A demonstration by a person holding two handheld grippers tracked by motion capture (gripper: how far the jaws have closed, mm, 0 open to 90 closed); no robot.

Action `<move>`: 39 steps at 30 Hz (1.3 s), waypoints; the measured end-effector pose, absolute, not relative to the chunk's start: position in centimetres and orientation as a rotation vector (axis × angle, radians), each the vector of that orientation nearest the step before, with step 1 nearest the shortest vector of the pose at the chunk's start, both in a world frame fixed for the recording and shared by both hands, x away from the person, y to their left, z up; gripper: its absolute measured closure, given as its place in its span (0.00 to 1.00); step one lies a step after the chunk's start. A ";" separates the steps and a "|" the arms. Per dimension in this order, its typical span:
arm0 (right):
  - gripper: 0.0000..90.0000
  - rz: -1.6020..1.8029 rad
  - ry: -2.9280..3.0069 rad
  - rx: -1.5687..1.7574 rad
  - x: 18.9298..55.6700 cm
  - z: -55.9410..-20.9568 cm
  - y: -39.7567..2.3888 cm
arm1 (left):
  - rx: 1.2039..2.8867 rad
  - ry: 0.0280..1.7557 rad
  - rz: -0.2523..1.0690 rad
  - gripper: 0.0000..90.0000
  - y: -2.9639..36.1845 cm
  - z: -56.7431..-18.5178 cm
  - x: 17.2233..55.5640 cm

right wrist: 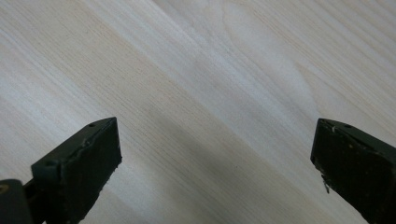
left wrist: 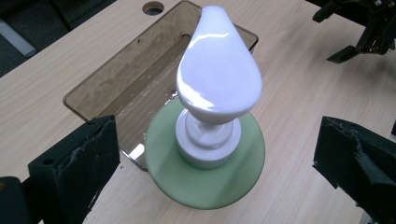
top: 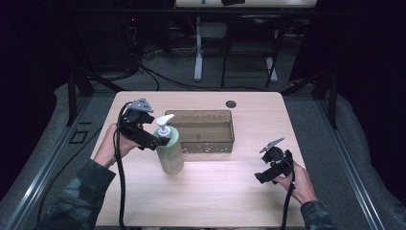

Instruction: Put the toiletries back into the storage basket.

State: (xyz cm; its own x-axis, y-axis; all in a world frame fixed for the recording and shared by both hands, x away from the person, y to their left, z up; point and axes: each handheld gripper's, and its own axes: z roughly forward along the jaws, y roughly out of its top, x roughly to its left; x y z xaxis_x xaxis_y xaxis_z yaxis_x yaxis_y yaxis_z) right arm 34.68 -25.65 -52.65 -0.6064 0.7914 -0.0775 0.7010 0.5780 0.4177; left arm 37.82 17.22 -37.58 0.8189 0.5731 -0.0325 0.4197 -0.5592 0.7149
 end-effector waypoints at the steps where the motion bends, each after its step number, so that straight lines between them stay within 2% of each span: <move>1: 0.01 0.503 2.552 1.229 34.7 -52.6 -25.8 | 2.250 0.723 0.256 0.00 17.2 -37.4 37.9; 11: 0.01 0.515 2.550 1.235 34.6 -52.6 -25.8 | 2.336 0.728 0.267 0.01 16.1 -35.9 38.6; 13: 0.01 0.520 2.551 1.247 34.6 -52.6 -25.8 | 2.352 0.726 0.270 0.09 15.9 -35.7 38.7; 16: 0.02 0.514 2.552 1.242 34.7 -52.6 -25.9 | 2.381 0.716 0.259 0.12 15.7 -35.2 39.0; 22: 0.01 0.519 2.554 1.242 34.7 -52.7 -25.9 | 2.439 0.699 0.242 0.25 15.3 -34.0 39.4; 24: 0.01 0.518 2.552 1.244 34.7 -52.6 -26.0 | 2.460 0.689 0.237 0.36 15.1 -33.8 39.5; 25: 0.01 0.518 2.552 1.244 34.7 -52.6 -26.0 | 2.473 0.687 0.243 0.36 15.0 -33.8 39.5; 26: 0.02 0.516 2.552 1.243 34.7 -52.6 -26.0 | 2.488 0.685 0.247 0.44 14.9 -33.7 39.6; 30: 0.02 0.518 2.559 1.242 34.7 -52.6 -26.0 | 2.509 0.690 0.245 0.51 14.7 -33.7 39.8; 39: 0.02 0.513 2.559 1.240 34.7 -52.6 -25.9 | 2.540 0.694 0.206 0.60 14.5 -32.9 40.4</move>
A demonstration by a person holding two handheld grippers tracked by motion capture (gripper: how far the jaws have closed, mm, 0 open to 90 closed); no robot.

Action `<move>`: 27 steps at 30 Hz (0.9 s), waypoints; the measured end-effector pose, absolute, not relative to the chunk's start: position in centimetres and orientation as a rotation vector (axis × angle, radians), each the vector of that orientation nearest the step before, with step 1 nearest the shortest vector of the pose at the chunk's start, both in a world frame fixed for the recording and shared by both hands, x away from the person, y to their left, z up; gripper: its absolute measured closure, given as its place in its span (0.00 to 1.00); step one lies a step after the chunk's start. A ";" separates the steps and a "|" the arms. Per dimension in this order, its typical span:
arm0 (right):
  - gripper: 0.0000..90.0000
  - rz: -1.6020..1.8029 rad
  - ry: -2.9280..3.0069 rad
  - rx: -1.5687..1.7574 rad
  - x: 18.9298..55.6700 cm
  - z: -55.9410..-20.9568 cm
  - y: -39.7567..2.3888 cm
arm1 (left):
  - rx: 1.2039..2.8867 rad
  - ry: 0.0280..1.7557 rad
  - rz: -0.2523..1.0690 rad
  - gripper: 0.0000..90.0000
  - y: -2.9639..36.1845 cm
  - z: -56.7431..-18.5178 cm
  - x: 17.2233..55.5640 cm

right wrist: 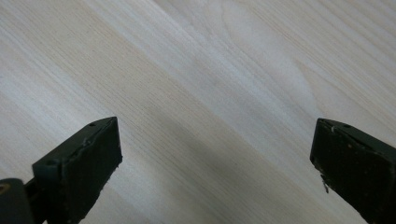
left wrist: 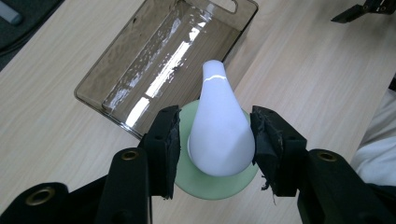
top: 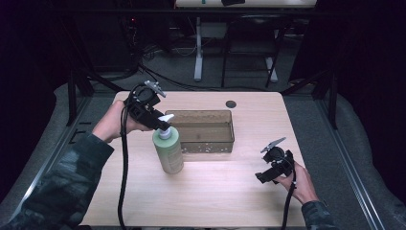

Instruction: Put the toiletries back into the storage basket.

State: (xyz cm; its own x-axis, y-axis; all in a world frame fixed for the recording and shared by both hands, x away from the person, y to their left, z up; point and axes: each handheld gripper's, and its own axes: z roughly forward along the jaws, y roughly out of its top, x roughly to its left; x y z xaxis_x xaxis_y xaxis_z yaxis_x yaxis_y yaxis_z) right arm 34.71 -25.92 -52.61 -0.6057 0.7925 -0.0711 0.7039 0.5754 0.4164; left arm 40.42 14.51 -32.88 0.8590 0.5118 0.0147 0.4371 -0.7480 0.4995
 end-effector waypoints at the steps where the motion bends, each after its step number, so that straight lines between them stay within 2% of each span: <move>1: 0.02 0.515 2.559 1.240 34.7 -52.6 -25.9 | 2.549 0.698 0.202 0.60 14.4 -32.8 40.5; 8: 0.02 0.516 2.560 1.240 34.7 -52.6 -25.9 | 2.599 0.691 0.196 0.69 13.7 -33.1 40.6; 27: 0.02 0.507 2.558 1.236 34.7 -52.6 -25.9 | 2.702 0.658 0.210 0.70 12.9 -32.6 40.9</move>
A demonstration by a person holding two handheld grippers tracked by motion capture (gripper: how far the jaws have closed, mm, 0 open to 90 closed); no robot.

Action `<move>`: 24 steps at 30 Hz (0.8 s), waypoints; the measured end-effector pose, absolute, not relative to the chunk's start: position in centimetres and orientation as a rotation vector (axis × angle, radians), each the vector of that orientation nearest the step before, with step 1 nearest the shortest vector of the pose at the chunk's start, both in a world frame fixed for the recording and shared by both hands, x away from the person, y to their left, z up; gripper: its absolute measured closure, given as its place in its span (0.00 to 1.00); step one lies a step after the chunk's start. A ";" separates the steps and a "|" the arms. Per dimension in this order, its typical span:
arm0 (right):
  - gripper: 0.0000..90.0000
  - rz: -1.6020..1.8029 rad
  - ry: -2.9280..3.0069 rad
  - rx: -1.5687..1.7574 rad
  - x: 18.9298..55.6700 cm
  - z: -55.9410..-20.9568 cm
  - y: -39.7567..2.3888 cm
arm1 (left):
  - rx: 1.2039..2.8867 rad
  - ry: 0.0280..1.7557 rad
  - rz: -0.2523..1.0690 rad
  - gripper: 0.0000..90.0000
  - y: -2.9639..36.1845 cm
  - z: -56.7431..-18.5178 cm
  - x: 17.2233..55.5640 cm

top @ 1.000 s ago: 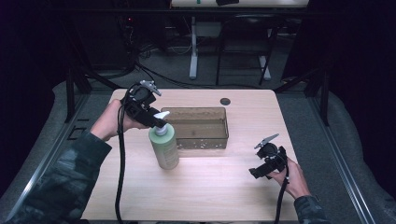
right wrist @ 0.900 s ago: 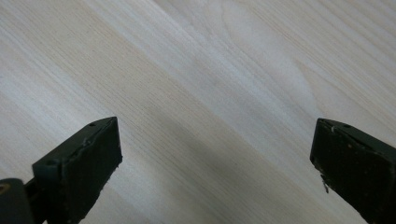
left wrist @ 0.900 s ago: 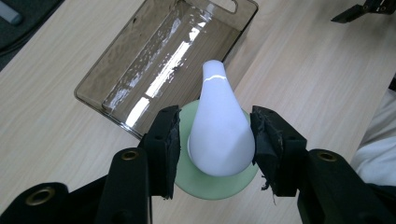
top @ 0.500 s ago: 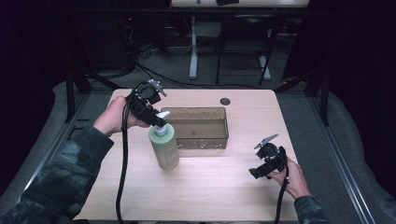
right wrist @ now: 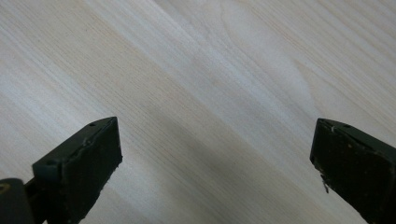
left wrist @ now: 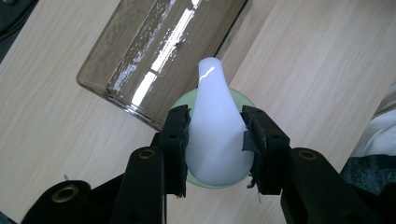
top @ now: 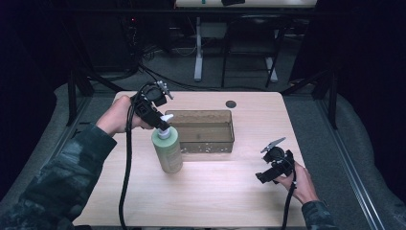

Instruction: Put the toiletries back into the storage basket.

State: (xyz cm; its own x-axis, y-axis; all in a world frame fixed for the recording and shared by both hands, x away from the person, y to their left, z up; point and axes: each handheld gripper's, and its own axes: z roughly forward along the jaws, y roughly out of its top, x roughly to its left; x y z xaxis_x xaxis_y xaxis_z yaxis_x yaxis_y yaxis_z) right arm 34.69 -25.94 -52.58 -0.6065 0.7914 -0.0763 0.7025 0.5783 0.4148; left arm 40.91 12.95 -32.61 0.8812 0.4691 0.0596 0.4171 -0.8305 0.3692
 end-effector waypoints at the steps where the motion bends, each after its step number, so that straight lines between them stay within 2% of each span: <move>1: 0.02 0.507 2.557 1.236 34.7 -52.6 -25.9 | 2.705 0.656 0.209 0.70 12.9 -32.6 40.9; 24: 0.02 0.499 2.558 1.213 34.6 -52.5 -25.8 | 2.725 0.652 0.254 0.70 12.8 -30.0 40.5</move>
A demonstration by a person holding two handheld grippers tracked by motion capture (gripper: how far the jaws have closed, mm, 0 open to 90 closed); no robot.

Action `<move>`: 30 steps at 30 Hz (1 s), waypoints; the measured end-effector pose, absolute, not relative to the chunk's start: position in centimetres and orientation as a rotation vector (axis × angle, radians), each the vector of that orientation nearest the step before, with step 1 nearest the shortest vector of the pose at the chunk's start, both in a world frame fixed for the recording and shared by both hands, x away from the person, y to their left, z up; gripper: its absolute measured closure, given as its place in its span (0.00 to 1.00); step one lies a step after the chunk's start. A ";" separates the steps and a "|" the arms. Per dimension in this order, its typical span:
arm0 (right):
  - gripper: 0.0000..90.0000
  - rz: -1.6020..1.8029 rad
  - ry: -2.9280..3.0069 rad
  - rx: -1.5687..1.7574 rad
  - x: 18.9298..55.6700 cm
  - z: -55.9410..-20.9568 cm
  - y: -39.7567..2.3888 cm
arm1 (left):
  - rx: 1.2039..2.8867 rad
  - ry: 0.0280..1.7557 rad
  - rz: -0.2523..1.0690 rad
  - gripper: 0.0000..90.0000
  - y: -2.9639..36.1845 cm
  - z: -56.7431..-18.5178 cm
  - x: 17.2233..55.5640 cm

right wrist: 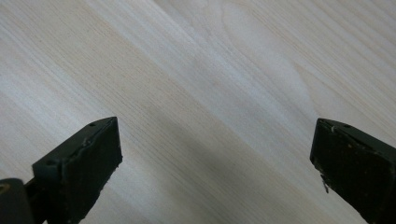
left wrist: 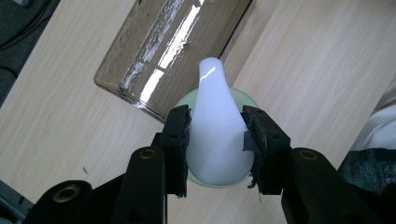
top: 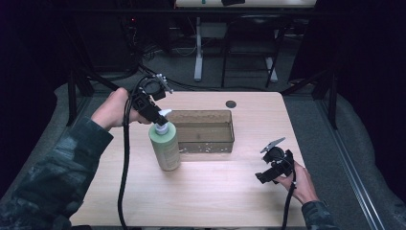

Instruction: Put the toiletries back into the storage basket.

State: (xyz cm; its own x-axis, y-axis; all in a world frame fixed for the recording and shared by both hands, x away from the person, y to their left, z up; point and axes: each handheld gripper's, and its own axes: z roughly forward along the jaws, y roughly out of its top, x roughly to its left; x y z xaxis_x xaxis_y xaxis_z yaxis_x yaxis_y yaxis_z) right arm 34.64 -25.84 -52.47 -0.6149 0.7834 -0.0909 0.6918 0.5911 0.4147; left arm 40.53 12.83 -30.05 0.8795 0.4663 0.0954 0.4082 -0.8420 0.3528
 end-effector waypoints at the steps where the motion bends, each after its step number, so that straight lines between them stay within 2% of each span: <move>1: 0.02 0.504 2.558 1.222 34.6 -52.5 -25.8 | 2.727 0.649 0.256 0.70 12.8 -29.9 40.5; 30: 0.02 0.505 2.561 1.219 34.6 -52.5 -25.7 | 2.743 0.632 0.323 0.70 12.2 -26.1 40.6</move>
